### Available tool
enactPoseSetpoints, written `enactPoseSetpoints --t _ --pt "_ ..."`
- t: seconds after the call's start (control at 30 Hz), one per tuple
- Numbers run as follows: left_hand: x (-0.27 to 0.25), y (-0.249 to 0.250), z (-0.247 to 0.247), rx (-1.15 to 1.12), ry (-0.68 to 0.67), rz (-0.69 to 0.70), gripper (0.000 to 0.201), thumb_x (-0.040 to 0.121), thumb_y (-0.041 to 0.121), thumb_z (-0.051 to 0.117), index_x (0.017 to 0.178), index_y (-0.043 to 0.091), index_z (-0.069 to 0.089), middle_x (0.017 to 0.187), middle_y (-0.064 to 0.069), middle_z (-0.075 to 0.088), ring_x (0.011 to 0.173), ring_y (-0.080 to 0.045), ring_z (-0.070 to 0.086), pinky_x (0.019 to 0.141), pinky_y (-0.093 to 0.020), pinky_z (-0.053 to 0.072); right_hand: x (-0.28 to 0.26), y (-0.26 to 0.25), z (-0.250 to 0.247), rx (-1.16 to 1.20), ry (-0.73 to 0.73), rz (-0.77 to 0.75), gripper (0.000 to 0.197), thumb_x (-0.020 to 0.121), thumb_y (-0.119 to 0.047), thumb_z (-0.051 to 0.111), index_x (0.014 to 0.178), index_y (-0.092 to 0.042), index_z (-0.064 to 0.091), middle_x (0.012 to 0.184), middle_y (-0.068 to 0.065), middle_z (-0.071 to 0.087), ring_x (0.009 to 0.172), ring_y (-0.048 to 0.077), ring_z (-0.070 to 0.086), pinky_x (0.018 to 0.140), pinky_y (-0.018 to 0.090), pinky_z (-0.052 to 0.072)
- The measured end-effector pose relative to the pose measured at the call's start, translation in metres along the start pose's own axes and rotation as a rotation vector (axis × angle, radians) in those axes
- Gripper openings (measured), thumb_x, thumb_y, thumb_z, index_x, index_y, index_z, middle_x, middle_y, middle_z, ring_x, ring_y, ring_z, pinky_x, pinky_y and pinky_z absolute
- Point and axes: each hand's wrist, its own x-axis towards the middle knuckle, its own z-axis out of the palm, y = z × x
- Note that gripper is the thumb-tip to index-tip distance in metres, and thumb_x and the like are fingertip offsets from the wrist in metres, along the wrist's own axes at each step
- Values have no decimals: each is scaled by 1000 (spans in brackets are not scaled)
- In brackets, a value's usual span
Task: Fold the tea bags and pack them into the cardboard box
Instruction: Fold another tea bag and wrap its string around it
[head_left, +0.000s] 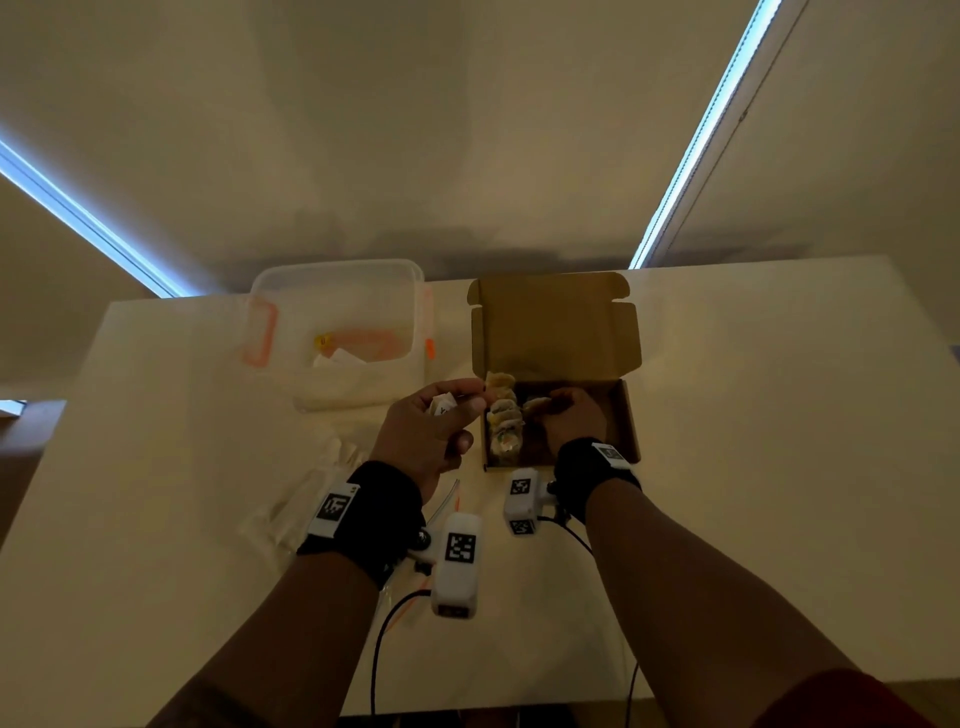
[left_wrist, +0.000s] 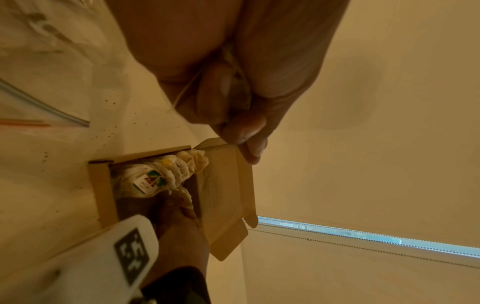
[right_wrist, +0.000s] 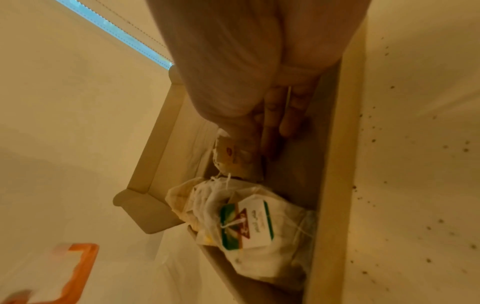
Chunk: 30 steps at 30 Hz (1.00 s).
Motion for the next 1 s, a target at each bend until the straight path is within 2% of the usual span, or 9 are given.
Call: enactPoseSetpoints --t 0.07,0.17,0.3,0.4,0.5,0.57,0.7,0.83,1.0 --pt "-3 -2 -1 5 2 0 19 94 5 69 112 9 71 109 -12 76 49 -15 43 40 -18 28 2 -3 2 -88 -3 -29 30 96 -26 64 123 -15 64 123 10 67 112 31 62 87 31 46" --pt "-6 -4 -7 11 14 0 20 94 6 69 113 9 70 109 -11 77 49 -15 43 39 -18 28 3 -6 2 -161 -14 -56 28 99 -19 54 122 -18 70 124 10 69 112 33 62 93 35 50" --pt "-7 -7 -13 -6 28 -7 19 94 5 69 113 10 70 108 -9 77 48 -13 45 38 -18 29 6 -7 4 -178 -20 -62 29 100 -18 54 123 -19 70 126 10 68 111 33 62 93 39 51" --pt "-6 -8 -16 -11 35 -8 19 94 5 69 112 10 71 107 -8 77 47 -13 45 39 -18 29 6 -9 4 -201 -38 -46 29 99 -17 53 124 -17 69 126 11 67 107 33 62 83 35 47" --pt "-7 -9 -17 -15 39 -20 17 93 5 69 109 12 71 106 -7 77 48 -13 45 39 -18 28 7 -13 6 -187 -66 -37 20 97 -18 53 105 -15 71 114 14 68 86 30 56 73 33 41" --pt "-7 -9 -17 -17 41 -28 17 93 5 69 109 11 71 106 -7 78 48 -13 45 39 -19 28 9 -14 8 -185 -69 -41 16 95 -19 53 97 -15 68 112 16 65 84 31 56 71 34 41" --pt "-5 -11 -18 -21 35 -31 17 93 5 69 109 10 71 108 -9 77 48 -13 46 38 -19 28 9 -10 5 -166 -67 -63 18 96 -16 52 109 -18 64 101 8 60 81 25 51 75 32 40" --pt "-3 -12 -16 -19 31 -39 18 93 5 69 110 9 71 109 -10 77 48 -13 46 38 -18 29 8 -9 6 -84 -25 -69 23 100 -21 56 120 -19 68 117 10 67 90 24 55 78 31 42" --pt "-3 -13 -16 -5 25 -47 19 94 4 68 112 9 70 106 -7 78 48 -12 46 38 -17 29 5 -12 6 73 52 13 25 93 -26 70 117 -19 70 119 7 69 95 22 60 78 29 44"
